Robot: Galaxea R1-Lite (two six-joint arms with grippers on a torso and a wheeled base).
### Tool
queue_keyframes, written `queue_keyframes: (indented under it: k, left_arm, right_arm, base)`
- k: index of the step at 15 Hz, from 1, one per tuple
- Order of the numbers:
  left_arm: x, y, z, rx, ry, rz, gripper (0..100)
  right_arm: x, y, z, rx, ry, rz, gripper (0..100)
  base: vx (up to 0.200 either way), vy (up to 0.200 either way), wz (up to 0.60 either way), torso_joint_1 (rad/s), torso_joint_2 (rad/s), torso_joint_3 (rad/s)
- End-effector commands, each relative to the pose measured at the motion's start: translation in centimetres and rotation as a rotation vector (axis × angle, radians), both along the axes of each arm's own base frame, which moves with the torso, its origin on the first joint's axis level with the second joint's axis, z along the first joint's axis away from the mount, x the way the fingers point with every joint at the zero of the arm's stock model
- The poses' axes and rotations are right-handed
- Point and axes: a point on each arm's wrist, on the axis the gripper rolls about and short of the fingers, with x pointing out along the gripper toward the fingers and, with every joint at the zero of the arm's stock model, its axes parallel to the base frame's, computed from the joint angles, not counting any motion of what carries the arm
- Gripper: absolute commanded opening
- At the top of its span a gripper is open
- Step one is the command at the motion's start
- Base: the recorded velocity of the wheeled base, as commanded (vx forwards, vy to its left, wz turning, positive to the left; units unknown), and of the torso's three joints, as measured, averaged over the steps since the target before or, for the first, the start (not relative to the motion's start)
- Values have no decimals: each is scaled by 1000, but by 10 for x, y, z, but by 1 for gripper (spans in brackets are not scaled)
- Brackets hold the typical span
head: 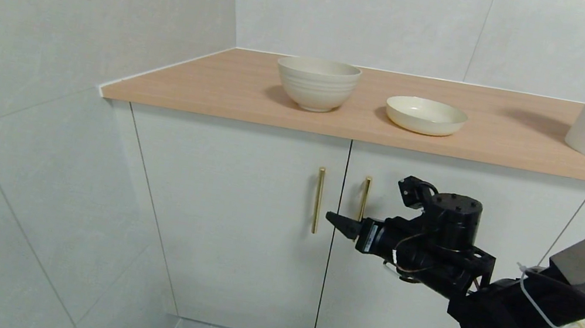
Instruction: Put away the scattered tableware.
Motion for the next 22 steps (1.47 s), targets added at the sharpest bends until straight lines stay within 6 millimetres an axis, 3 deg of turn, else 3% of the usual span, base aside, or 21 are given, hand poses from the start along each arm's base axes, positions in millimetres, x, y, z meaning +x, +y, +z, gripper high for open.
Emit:
queue_keyframes:
  k: [1,9,13,16,22]
  left_arm:
    - [0,0,0,0,0,0,100]
    - [0,0,0,0,0,0,100]
    - [0,0,0,0,0,0,100]
    - [0,0,0,0,0,0,100]
    - [0,0,0,0,0,0,100]
  right_arm:
    - [2,1,-3,5,-8,1,100]
    - [12,0,-8,13,-22,-16,100]
    - [17,-8,1,28,-46,-34,100]
    - [17,4,-13,16,-20,-7,100]
    - [10,10,-11,63,21,46,100]
  base:
    - [0,0,0,0,0,0]
    - [0,0,0,0,0,0]
    - [0,0,0,0,0,0]
    - [0,0,0,0,0,0]
    - [0,0,0,0,0,0]
